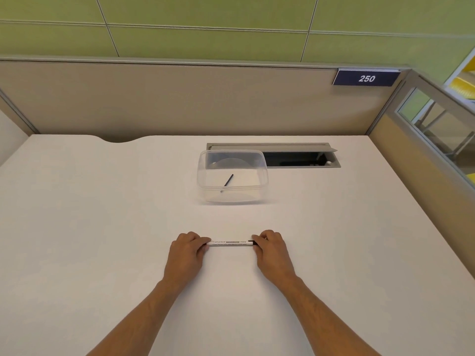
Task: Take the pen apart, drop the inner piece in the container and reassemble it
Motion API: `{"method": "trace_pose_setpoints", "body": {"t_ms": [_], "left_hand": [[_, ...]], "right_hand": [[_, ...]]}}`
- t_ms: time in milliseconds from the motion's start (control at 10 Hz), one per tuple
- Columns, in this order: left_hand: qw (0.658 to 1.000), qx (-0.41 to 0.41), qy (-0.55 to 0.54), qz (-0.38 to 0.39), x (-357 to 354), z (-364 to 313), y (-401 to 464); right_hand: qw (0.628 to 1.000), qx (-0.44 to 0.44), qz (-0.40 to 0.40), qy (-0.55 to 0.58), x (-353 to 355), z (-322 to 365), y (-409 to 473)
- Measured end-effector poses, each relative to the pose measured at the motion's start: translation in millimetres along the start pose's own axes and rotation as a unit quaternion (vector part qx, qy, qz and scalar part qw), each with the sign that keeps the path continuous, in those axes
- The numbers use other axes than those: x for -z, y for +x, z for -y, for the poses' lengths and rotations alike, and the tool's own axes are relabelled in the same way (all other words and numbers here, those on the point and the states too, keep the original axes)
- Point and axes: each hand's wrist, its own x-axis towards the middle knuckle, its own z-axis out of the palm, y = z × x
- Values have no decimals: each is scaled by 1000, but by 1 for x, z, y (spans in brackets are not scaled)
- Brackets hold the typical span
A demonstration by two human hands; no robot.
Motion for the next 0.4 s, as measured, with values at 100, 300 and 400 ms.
{"method": "trace_pose_setpoints", "body": {"t_ms": [100, 300, 400], "left_hand": [[1000, 1, 9, 4, -3, 0, 0], [999, 25, 18, 12, -5, 1, -1], [999, 45, 13, 0, -9, 4, -3]], "right_hand": [[1000, 8, -13, -4, -1, -3, 0], [1000, 6, -30, -3, -4, -7, -5], [999, -18, -49, 1, -5, -7, -10]]}}
